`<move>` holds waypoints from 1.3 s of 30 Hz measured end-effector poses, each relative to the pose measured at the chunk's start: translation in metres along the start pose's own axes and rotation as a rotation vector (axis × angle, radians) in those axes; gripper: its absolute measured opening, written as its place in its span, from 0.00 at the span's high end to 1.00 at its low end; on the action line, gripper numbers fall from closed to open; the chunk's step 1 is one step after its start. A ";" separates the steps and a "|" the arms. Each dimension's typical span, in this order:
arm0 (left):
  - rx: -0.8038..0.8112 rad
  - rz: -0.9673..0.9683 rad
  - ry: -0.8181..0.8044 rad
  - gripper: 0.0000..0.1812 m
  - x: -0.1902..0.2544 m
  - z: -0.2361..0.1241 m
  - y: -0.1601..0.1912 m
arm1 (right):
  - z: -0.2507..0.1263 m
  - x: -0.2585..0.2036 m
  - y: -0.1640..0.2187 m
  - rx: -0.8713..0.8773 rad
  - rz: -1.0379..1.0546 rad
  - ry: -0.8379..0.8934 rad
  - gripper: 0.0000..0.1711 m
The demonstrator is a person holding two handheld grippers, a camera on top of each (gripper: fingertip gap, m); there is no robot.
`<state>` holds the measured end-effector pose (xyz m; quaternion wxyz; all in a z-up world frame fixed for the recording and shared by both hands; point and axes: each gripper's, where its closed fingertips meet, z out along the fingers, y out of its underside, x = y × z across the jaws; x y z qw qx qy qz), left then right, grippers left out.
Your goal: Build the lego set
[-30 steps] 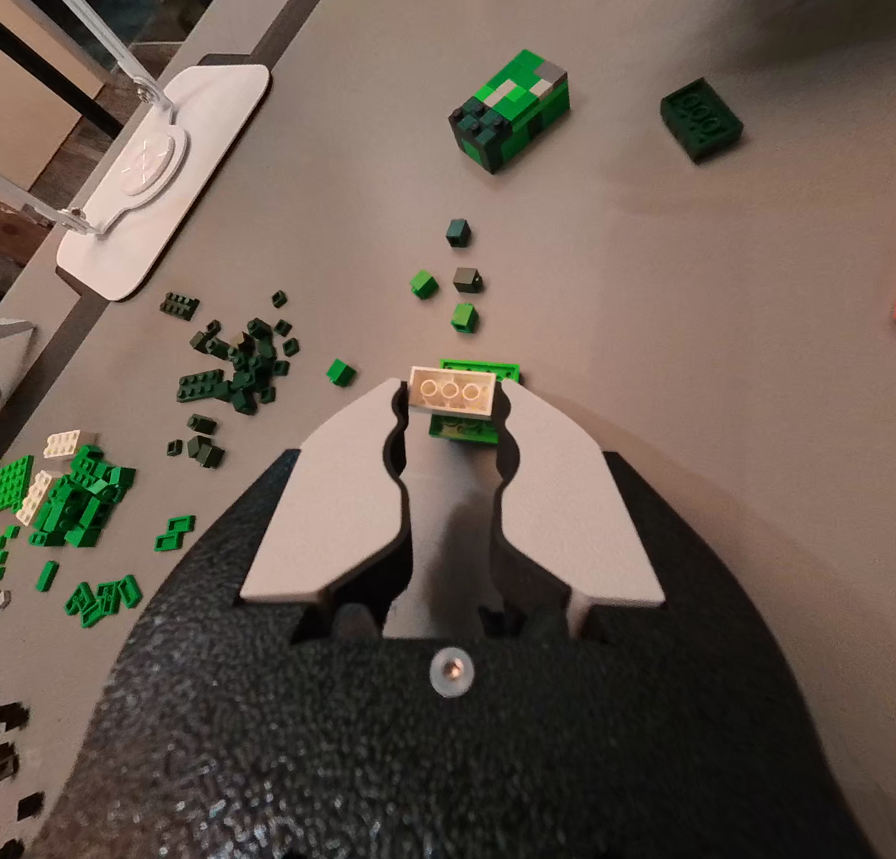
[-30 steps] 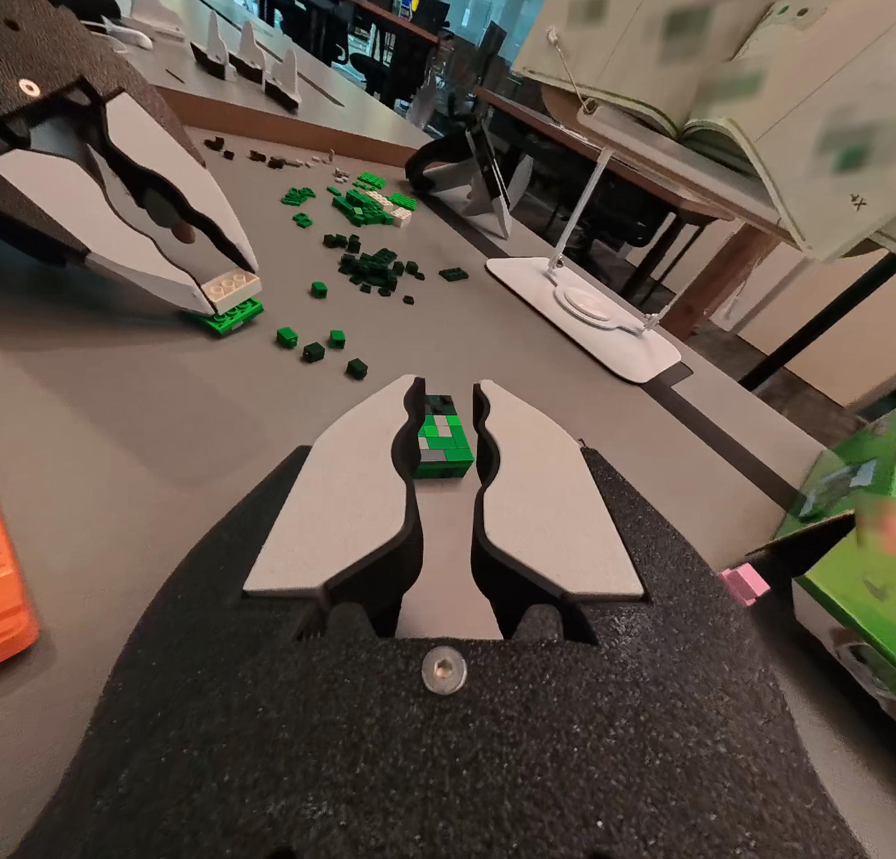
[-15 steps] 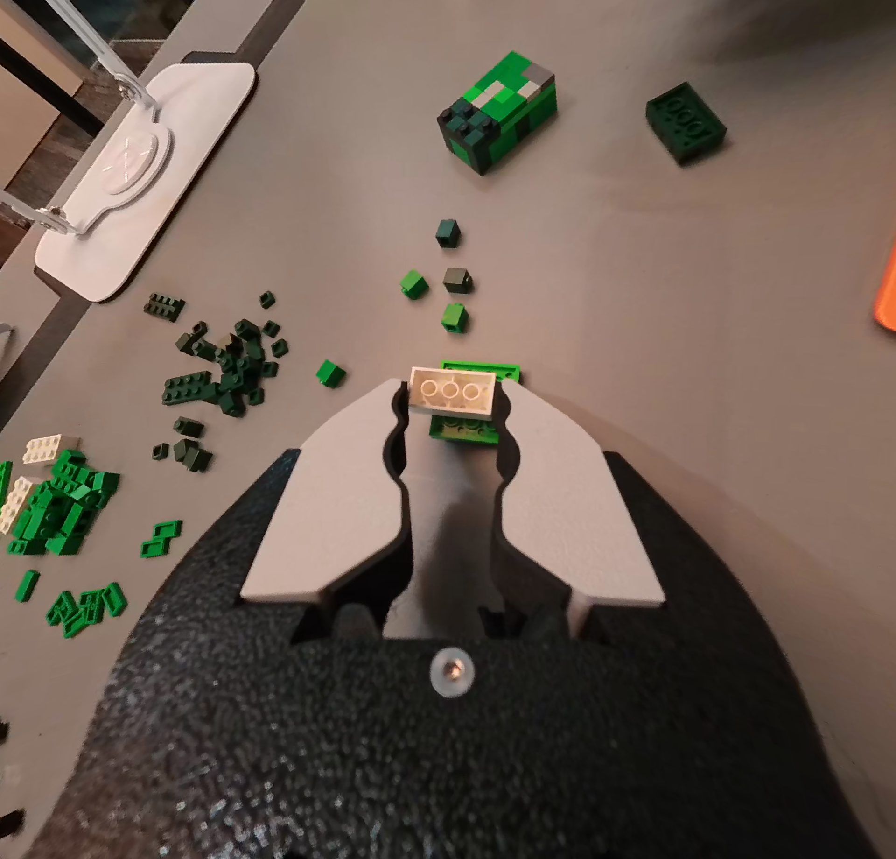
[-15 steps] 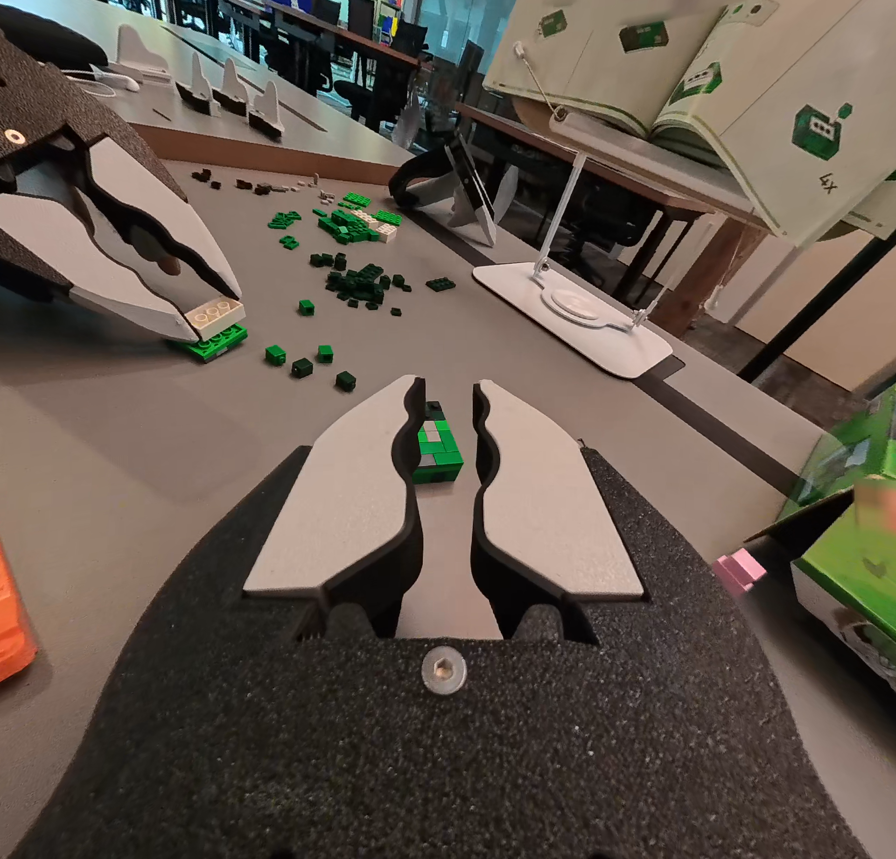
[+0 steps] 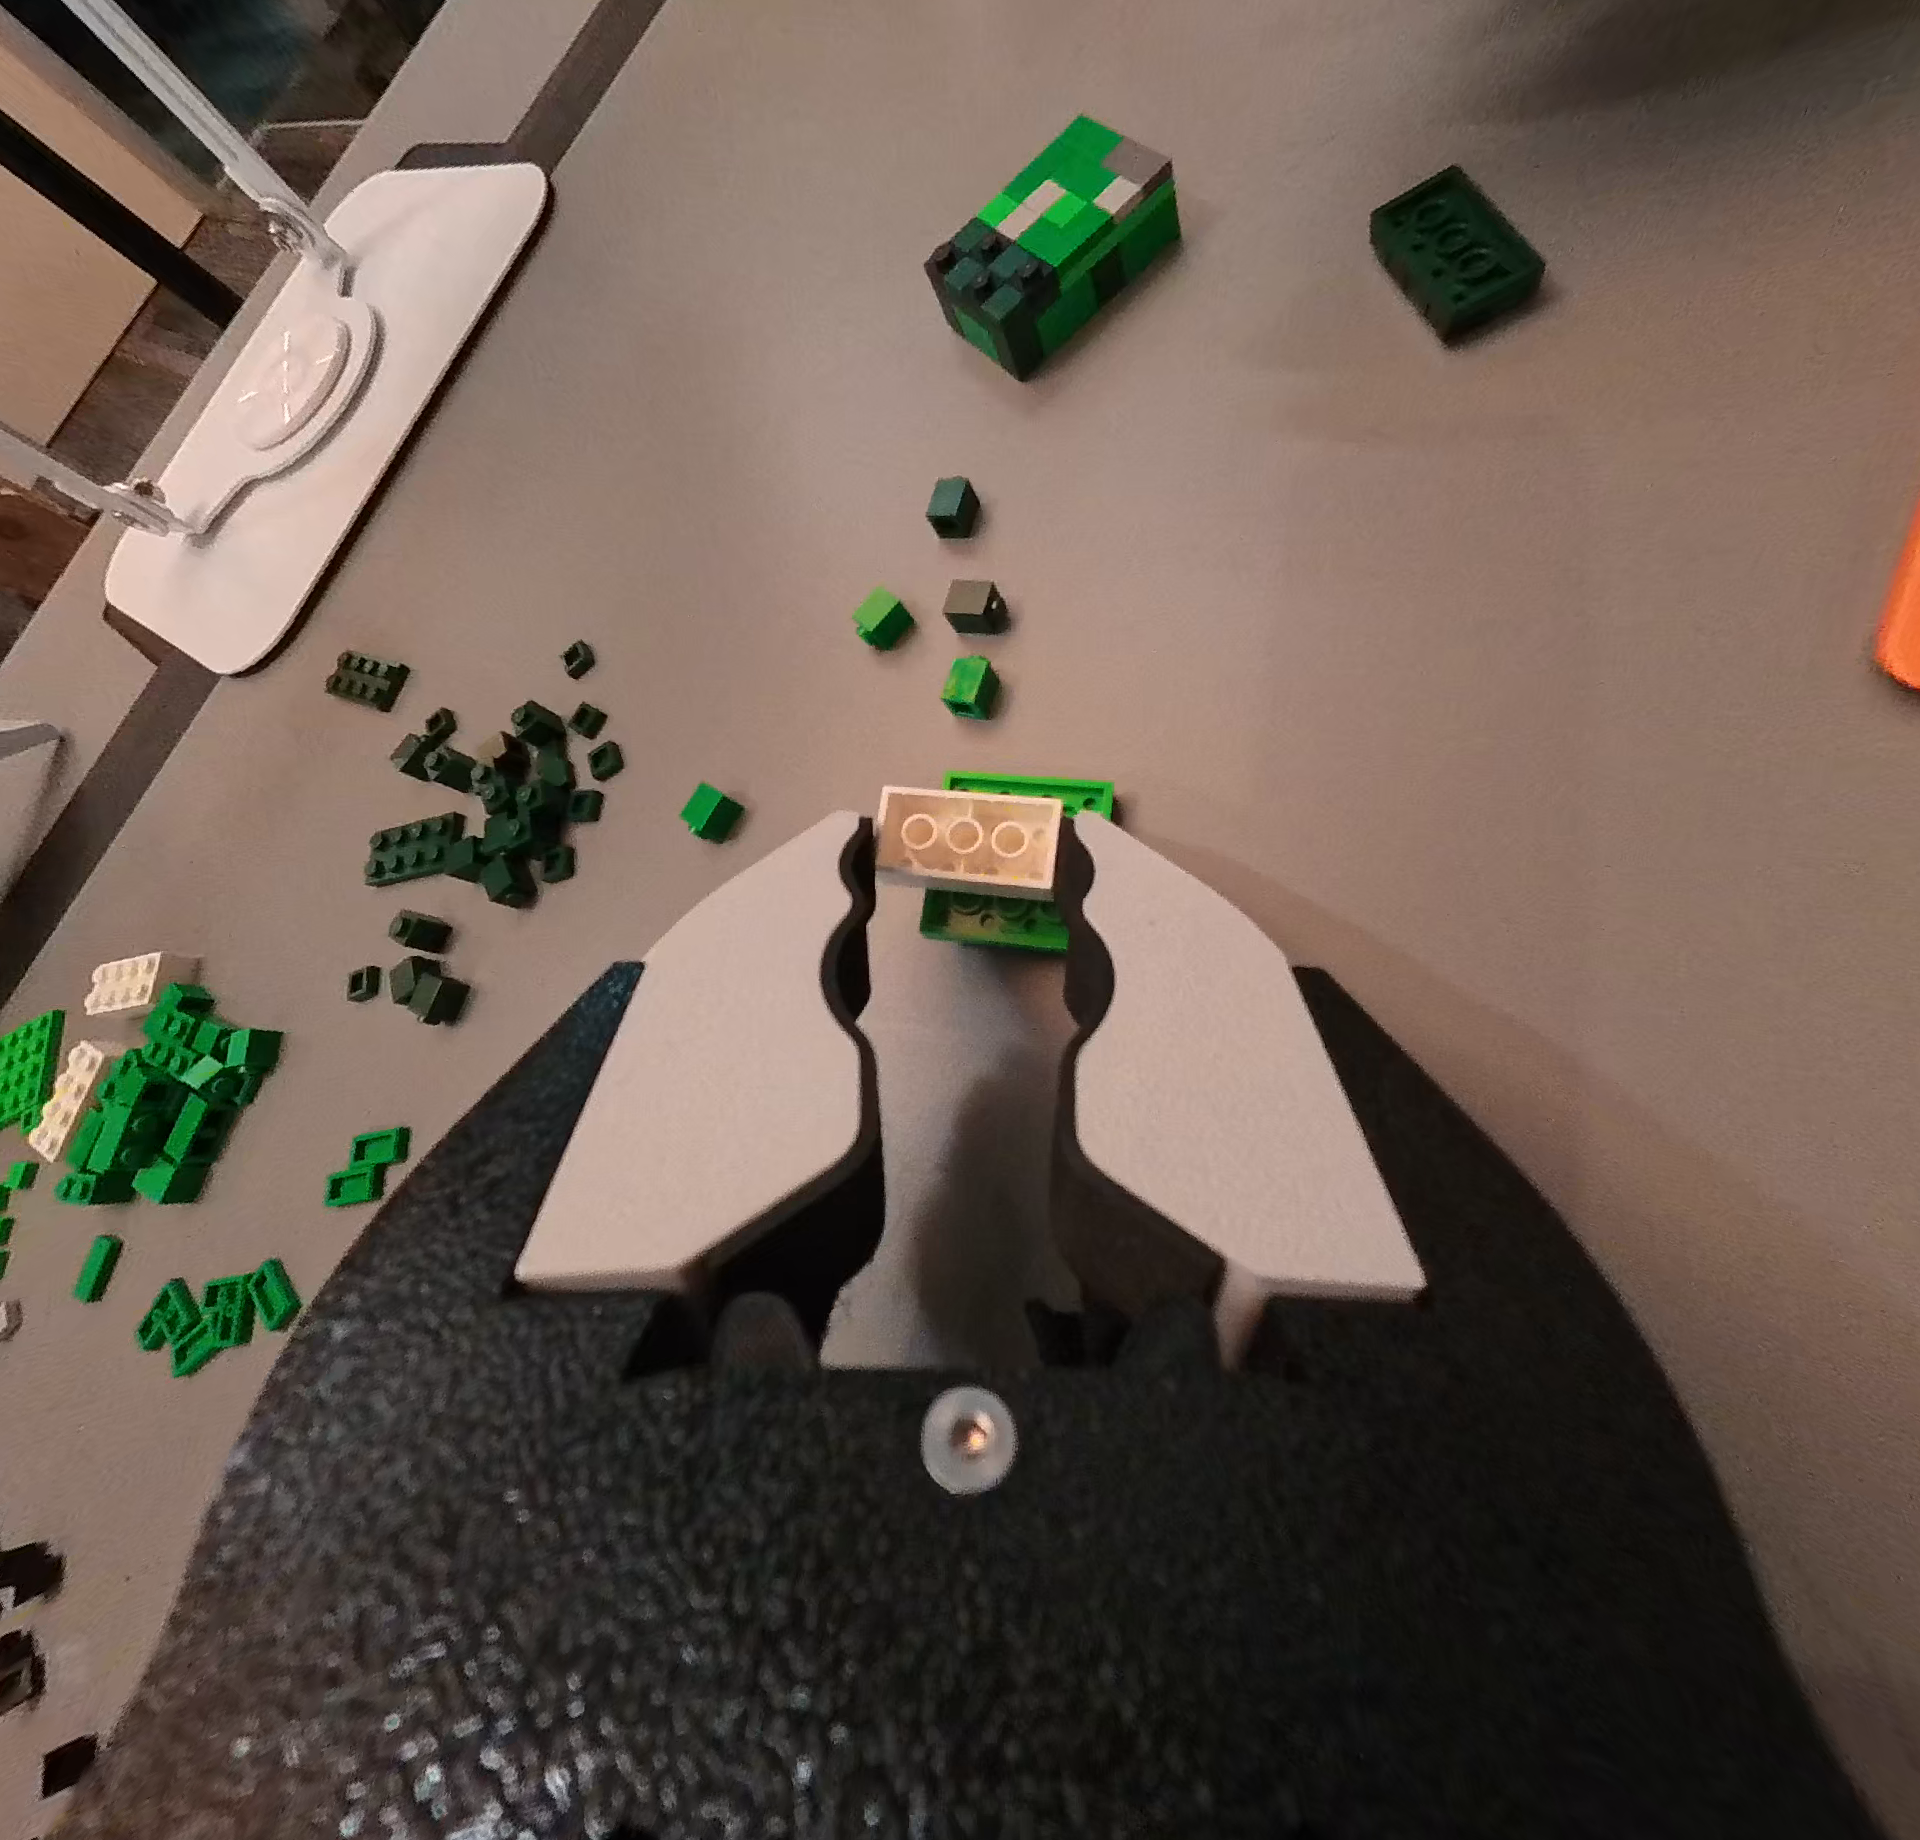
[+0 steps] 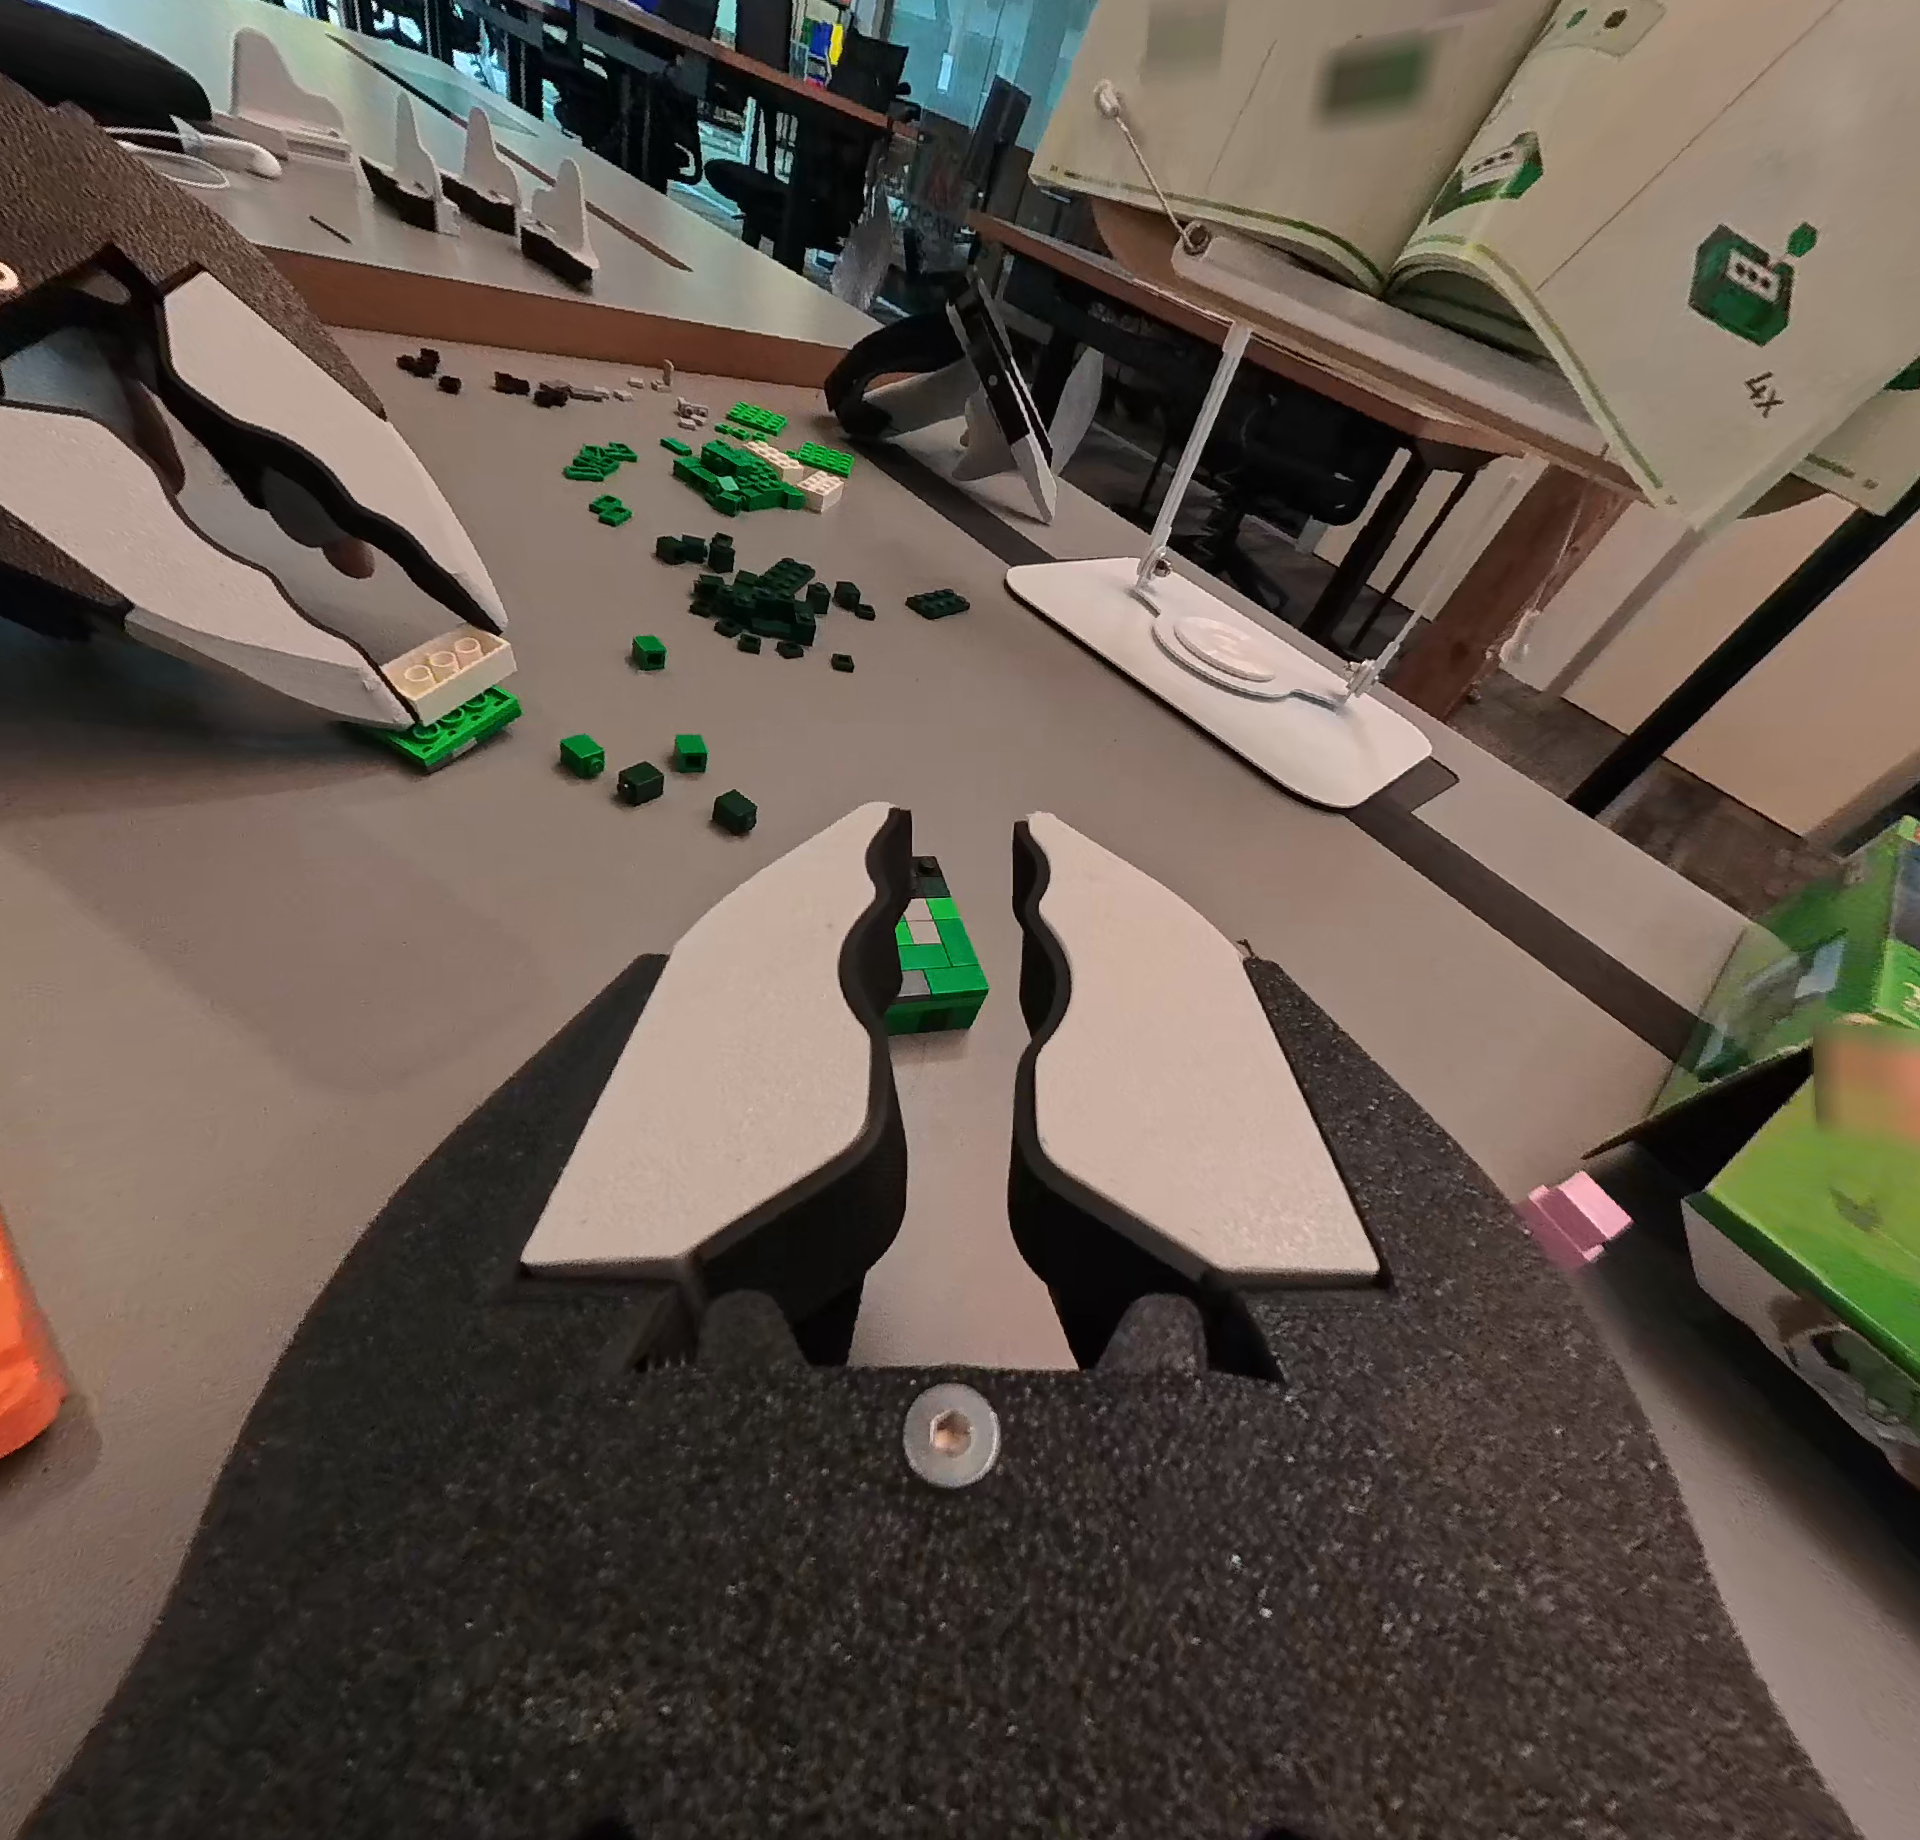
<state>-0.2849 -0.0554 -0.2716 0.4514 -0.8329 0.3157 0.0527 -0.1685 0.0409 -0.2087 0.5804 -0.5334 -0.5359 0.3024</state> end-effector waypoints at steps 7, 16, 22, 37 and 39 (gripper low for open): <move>0.004 0.011 0.006 0.81 0.001 0.000 -0.001 | 0.001 -0.001 0.001 -0.007 -0.010 0.001 0.90; 0.016 0.017 0.018 0.81 0.003 -0.001 -0.002 | 0.001 -0.001 0.001 -0.008 -0.011 0.001 0.90; 0.031 0.022 0.027 0.81 0.005 -0.001 -0.004 | 0.001 0.000 0.001 -0.008 -0.011 0.001 0.90; 0.044 0.021 0.028 0.79 0.002 -0.006 -0.005 | 0.001 0.000 0.001 -0.007 -0.005 0.000 0.90; 0.037 0.017 0.029 0.78 0.000 -0.008 -0.002 | 0.001 0.000 0.001 -0.006 -0.005 0.000 0.90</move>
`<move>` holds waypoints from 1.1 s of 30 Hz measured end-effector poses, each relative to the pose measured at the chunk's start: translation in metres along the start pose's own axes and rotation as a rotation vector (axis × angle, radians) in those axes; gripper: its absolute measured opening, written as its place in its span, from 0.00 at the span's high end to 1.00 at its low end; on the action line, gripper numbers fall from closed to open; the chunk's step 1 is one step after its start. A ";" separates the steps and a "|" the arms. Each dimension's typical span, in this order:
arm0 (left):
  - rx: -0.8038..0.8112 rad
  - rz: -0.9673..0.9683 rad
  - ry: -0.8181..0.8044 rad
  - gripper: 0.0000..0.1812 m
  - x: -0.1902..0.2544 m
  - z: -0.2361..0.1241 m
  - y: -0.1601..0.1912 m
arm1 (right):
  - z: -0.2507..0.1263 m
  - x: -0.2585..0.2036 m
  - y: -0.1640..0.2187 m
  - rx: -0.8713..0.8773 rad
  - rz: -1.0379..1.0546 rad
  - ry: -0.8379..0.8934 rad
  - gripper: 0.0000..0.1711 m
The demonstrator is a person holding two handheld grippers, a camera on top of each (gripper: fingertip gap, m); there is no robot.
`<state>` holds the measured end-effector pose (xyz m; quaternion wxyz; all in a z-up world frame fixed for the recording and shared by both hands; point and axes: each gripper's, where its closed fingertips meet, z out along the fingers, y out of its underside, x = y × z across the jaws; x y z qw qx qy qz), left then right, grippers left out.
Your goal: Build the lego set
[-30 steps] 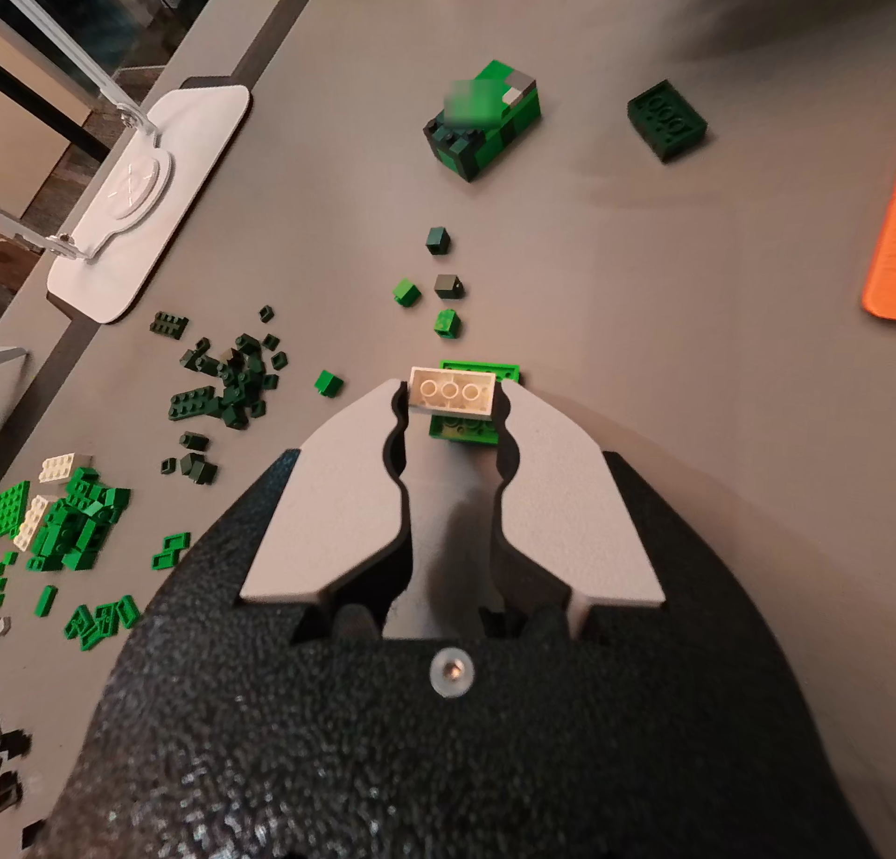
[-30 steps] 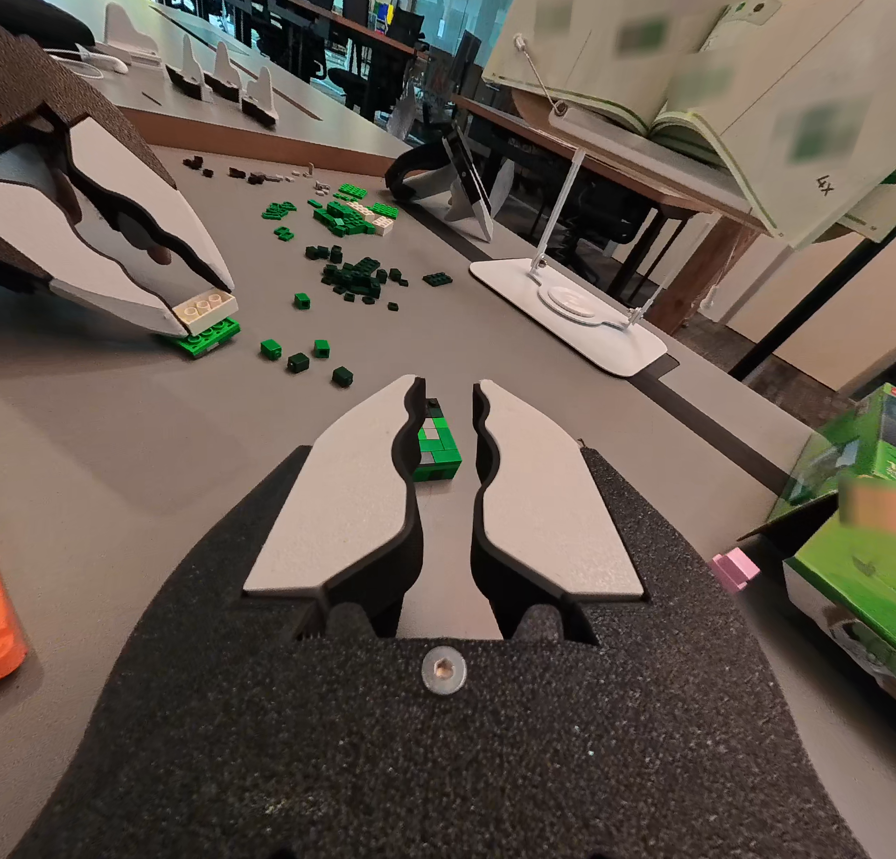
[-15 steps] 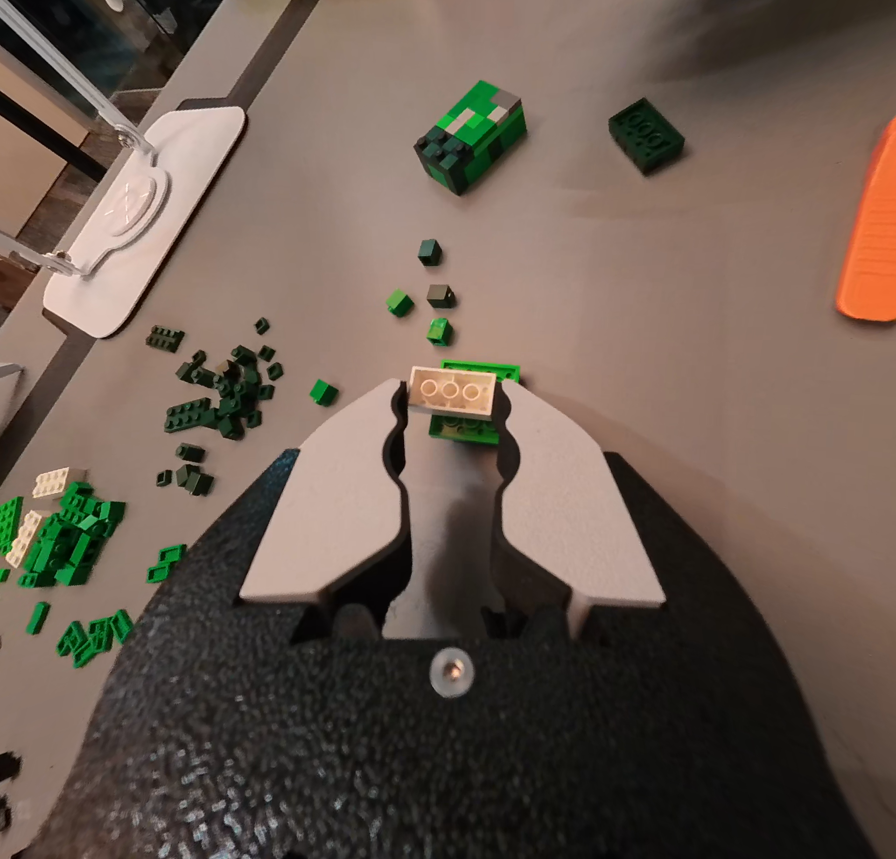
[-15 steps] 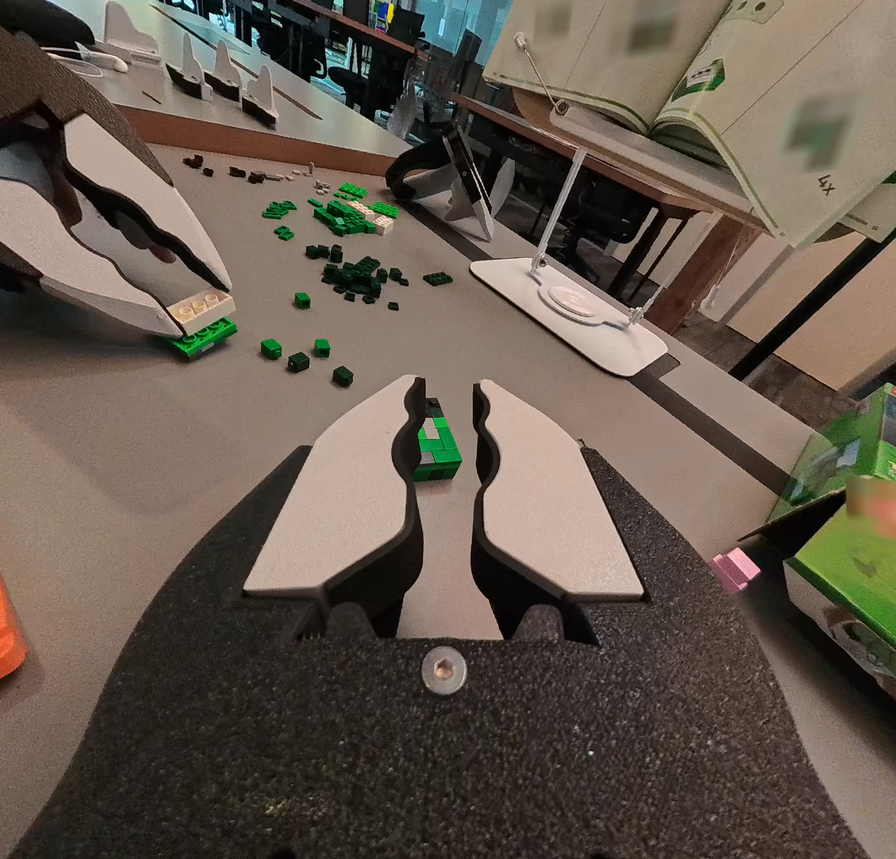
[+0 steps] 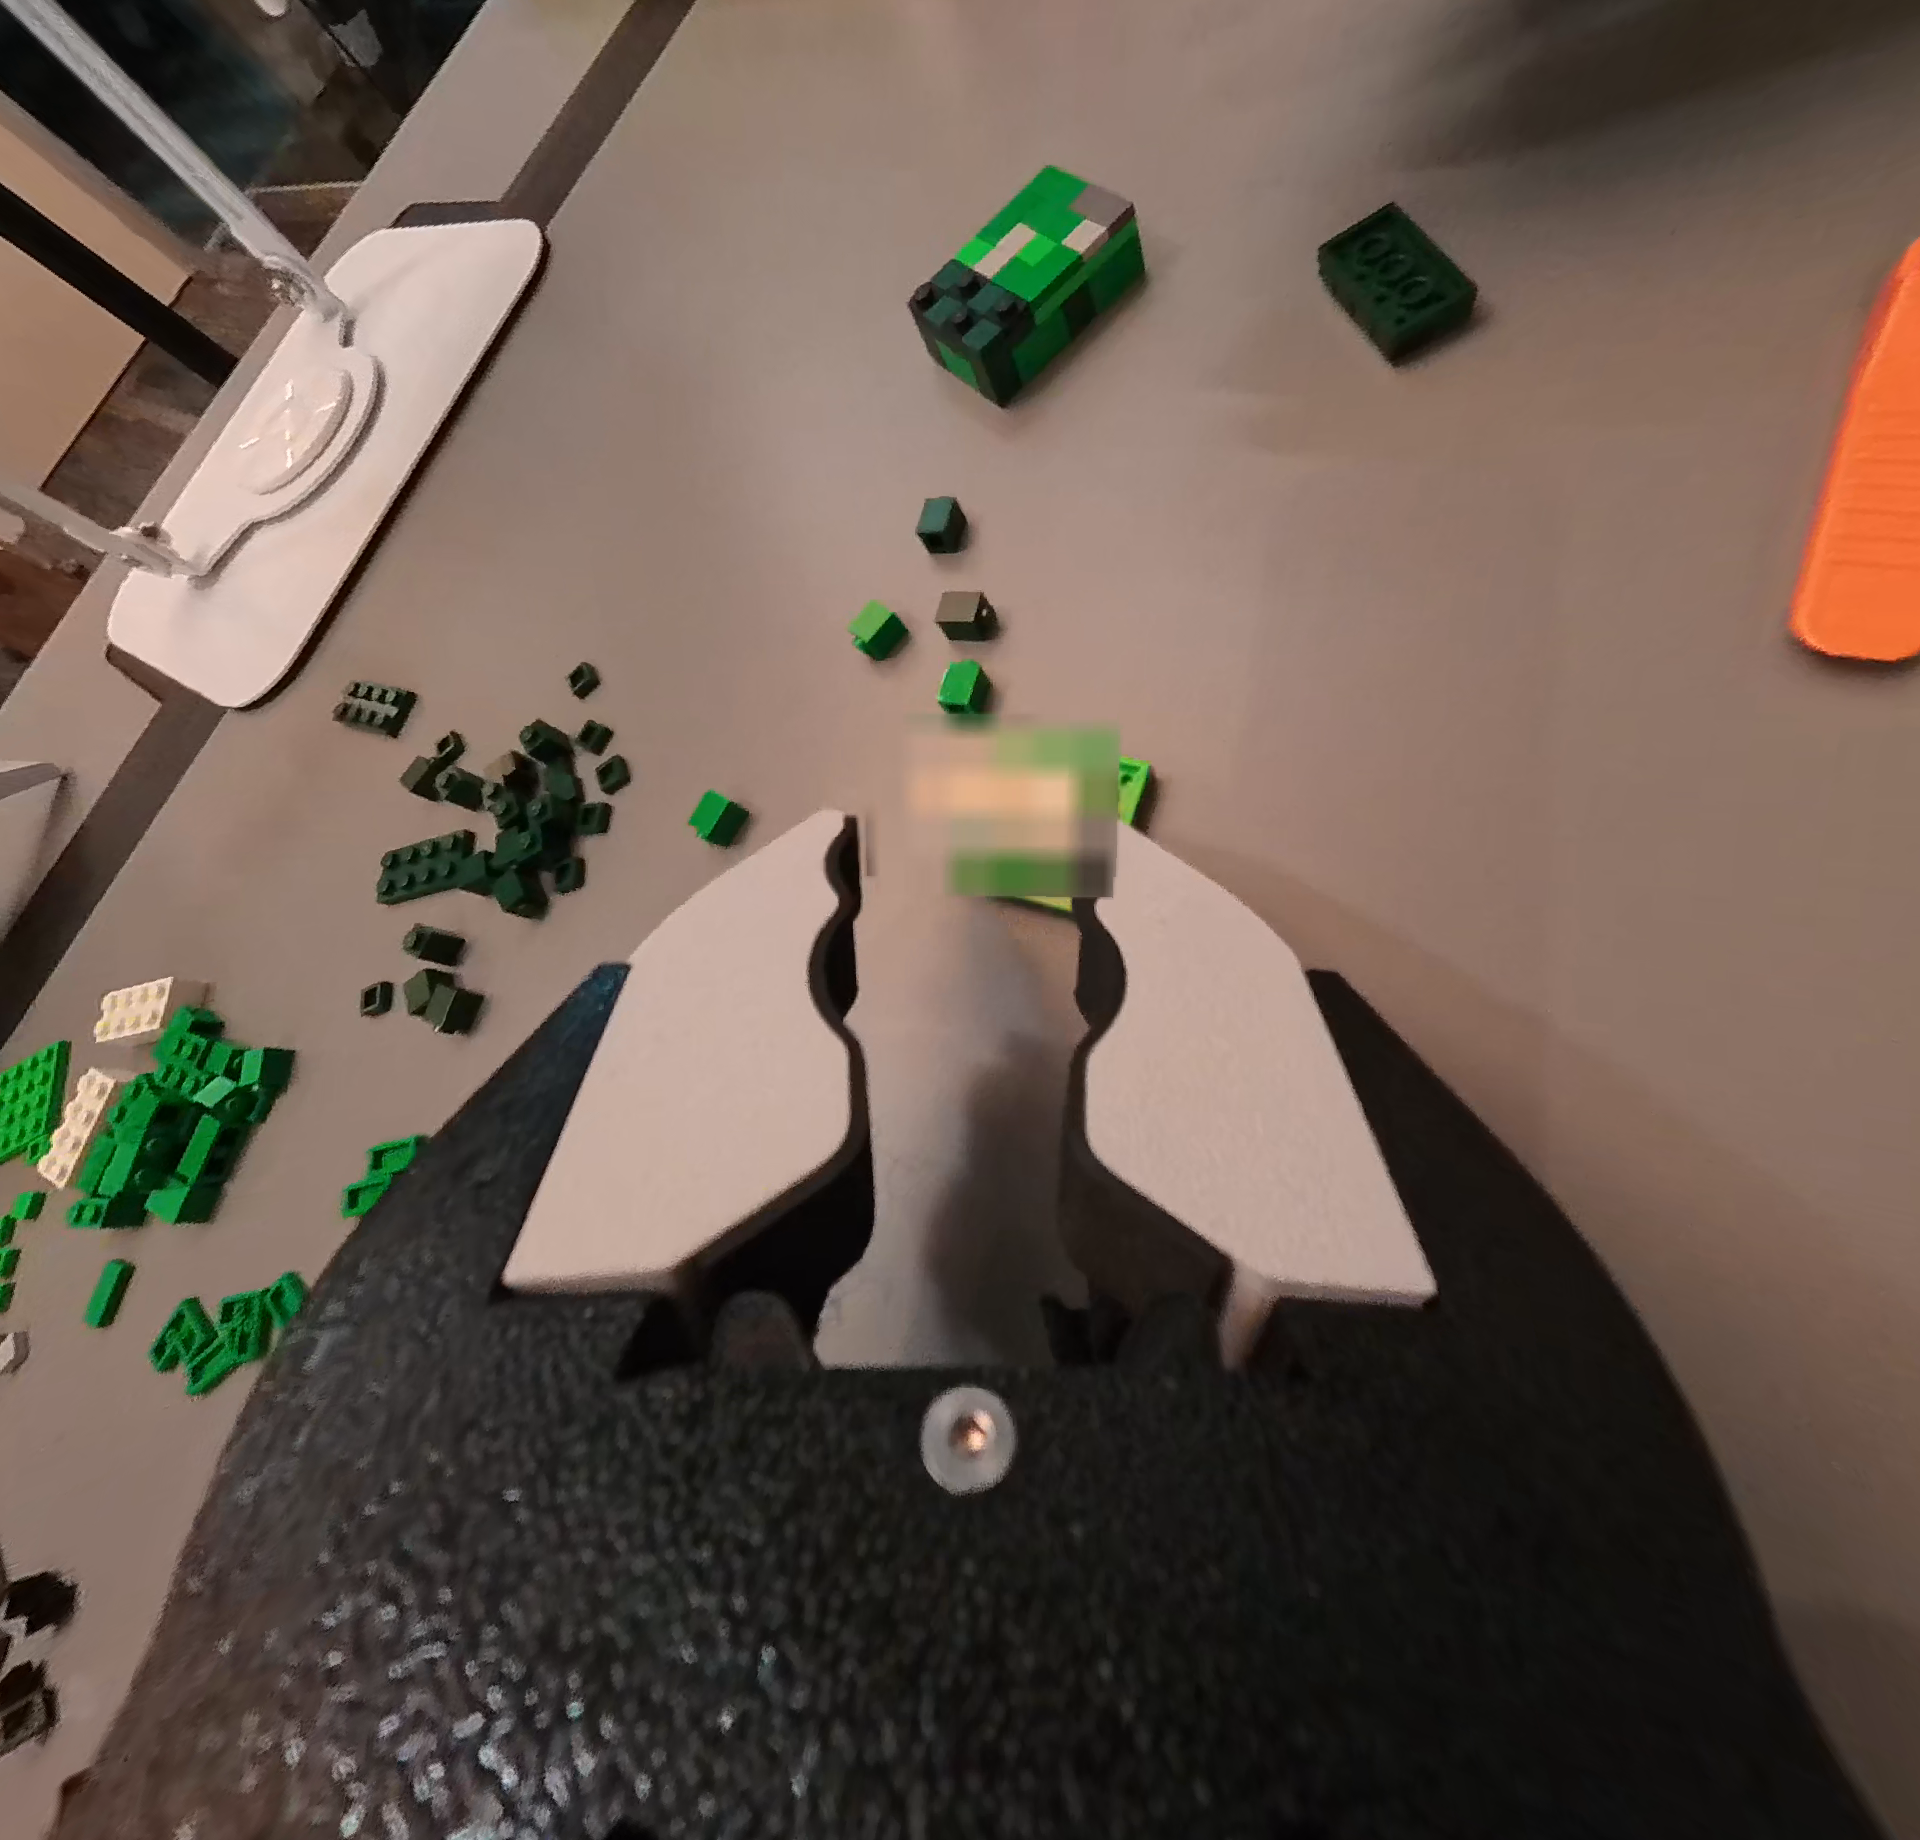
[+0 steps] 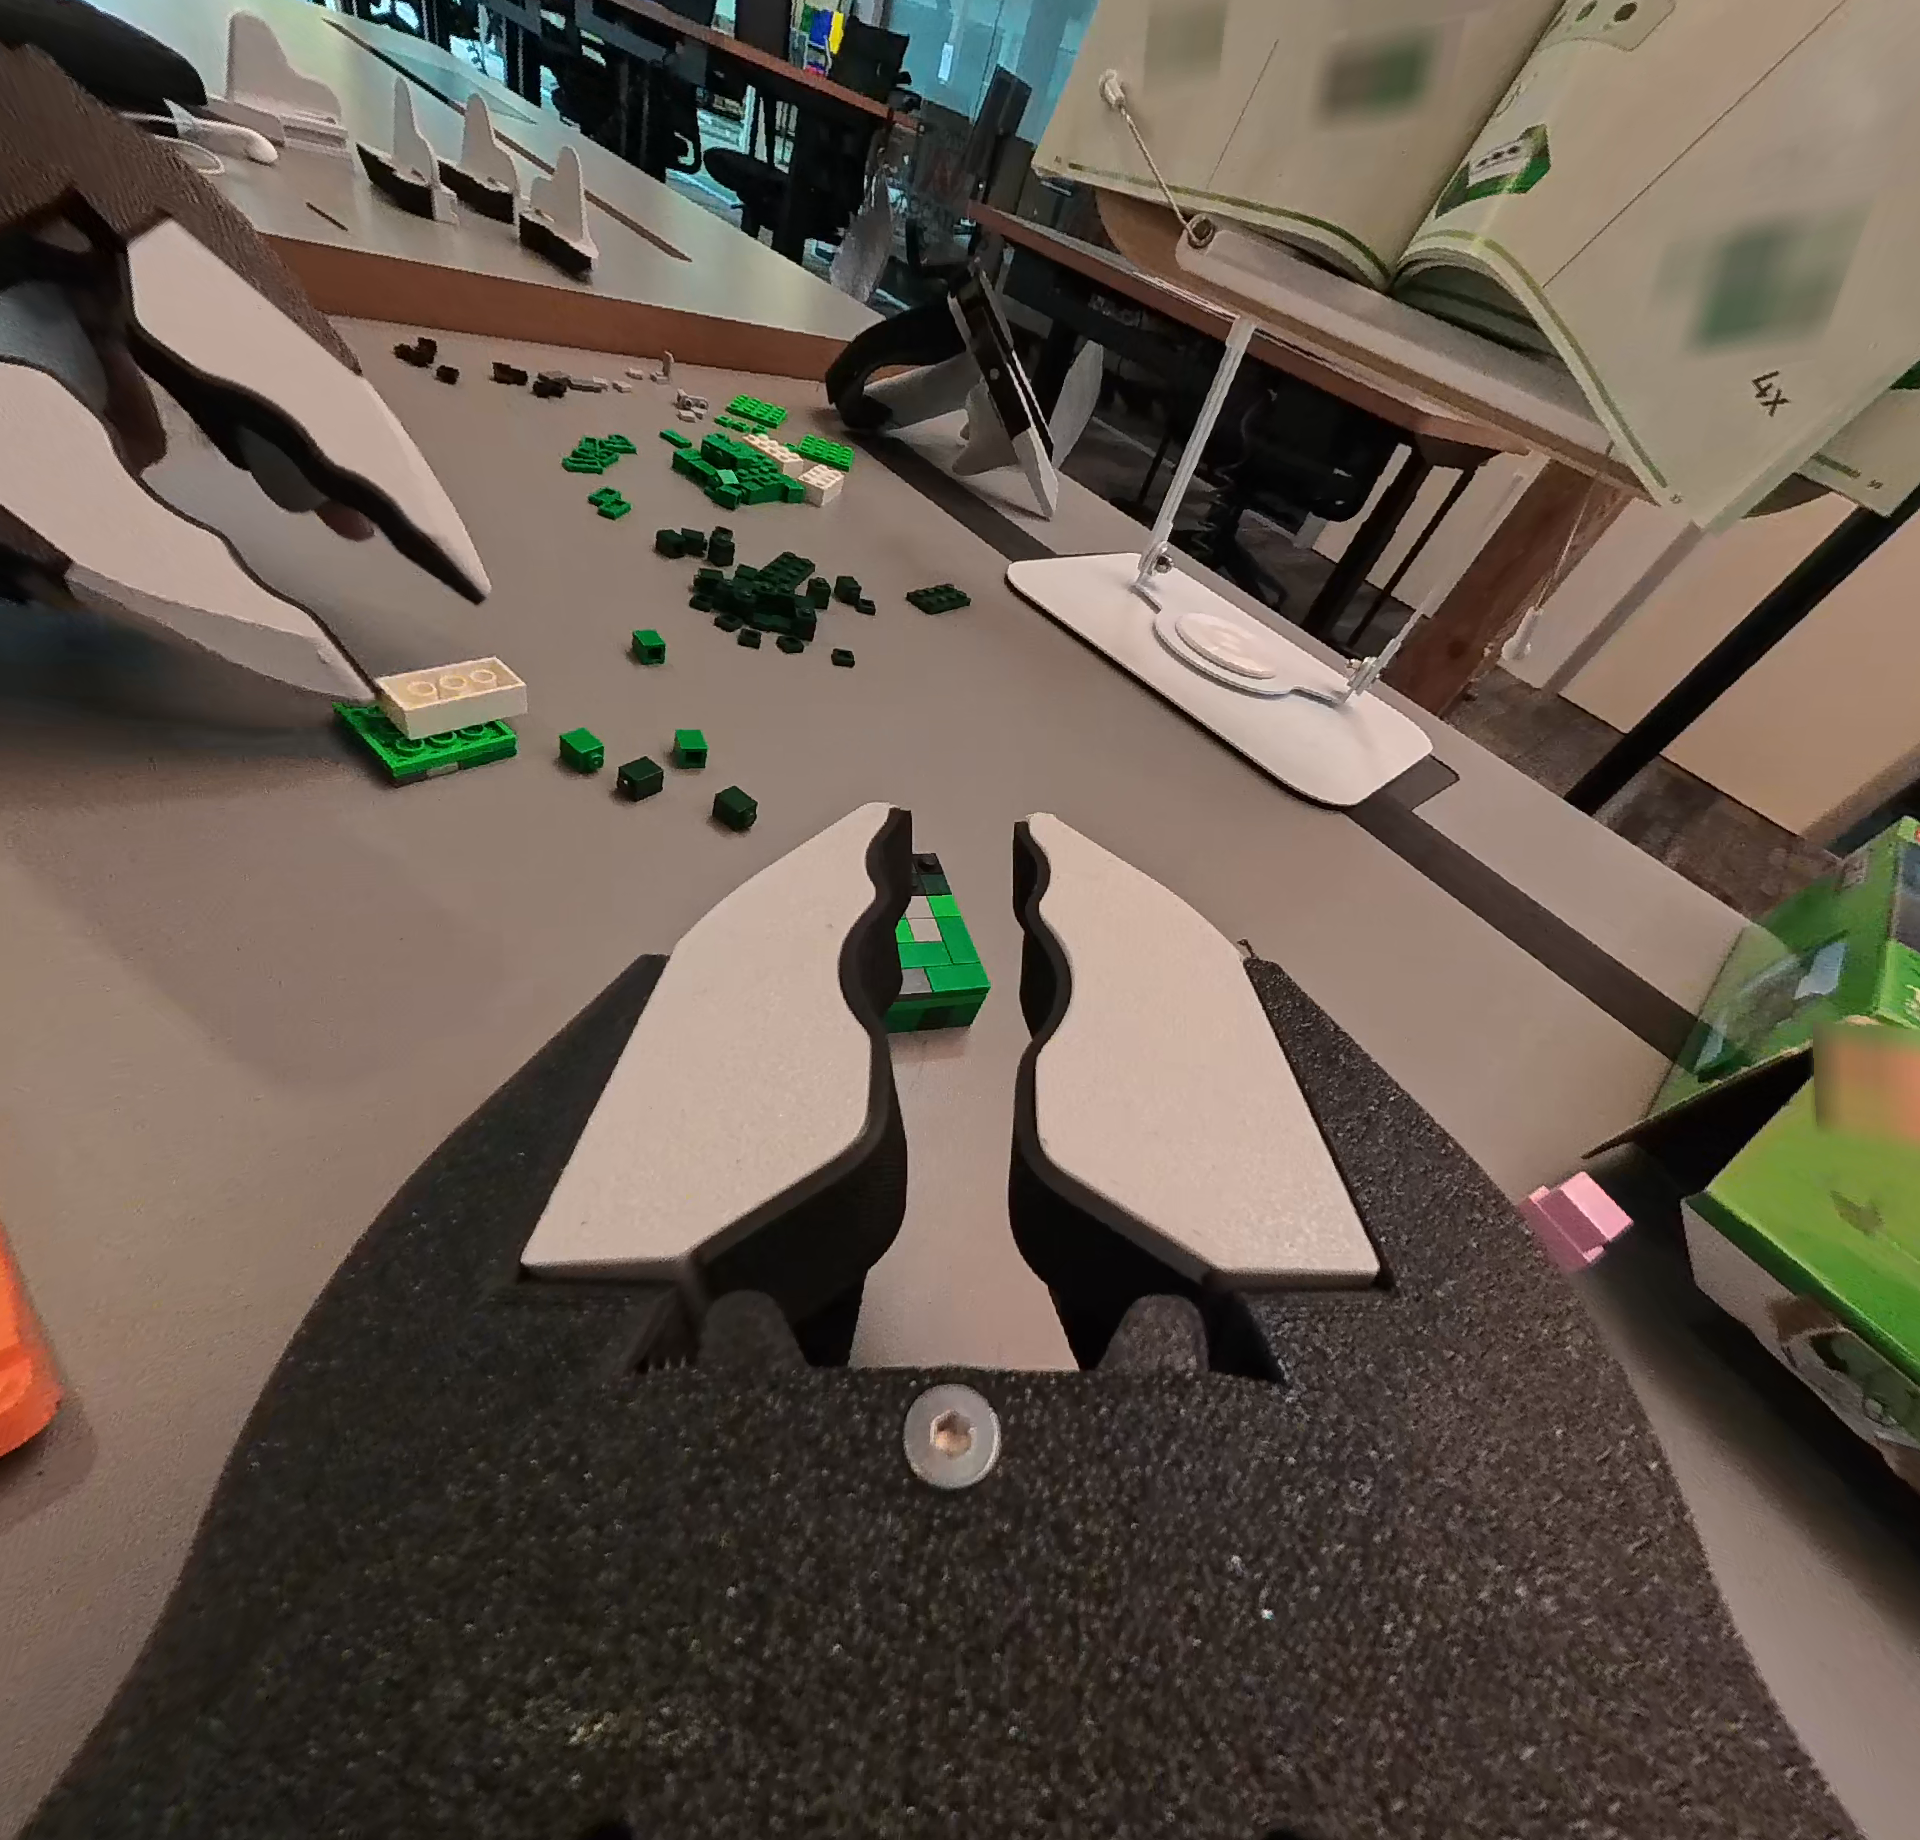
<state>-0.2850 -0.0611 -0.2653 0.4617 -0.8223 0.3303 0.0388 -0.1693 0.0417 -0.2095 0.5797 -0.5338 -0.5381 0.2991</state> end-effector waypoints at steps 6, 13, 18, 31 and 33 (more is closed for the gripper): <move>-0.015 -0.032 0.036 0.74 -0.002 -0.007 0.007 | 0.000 0.000 0.000 0.000 0.003 0.001 0.90; 0.043 -0.166 -0.052 0.69 -0.015 -0.012 -0.010 | 0.000 0.002 0.000 0.002 0.013 0.005 0.90; 0.054 -0.249 -0.308 0.68 -0.033 -0.019 -0.025 | -0.001 0.005 -0.001 0.014 0.042 0.011 0.90; -0.106 -0.294 -0.321 0.69 -0.019 0.004 -0.015 | -0.003 0.005 -0.004 0.039 0.057 -0.001 0.90; -0.149 -0.274 -0.331 0.69 -0.017 0.007 -0.010 | -0.004 0.005 -0.005 0.042 0.058 -0.002 0.90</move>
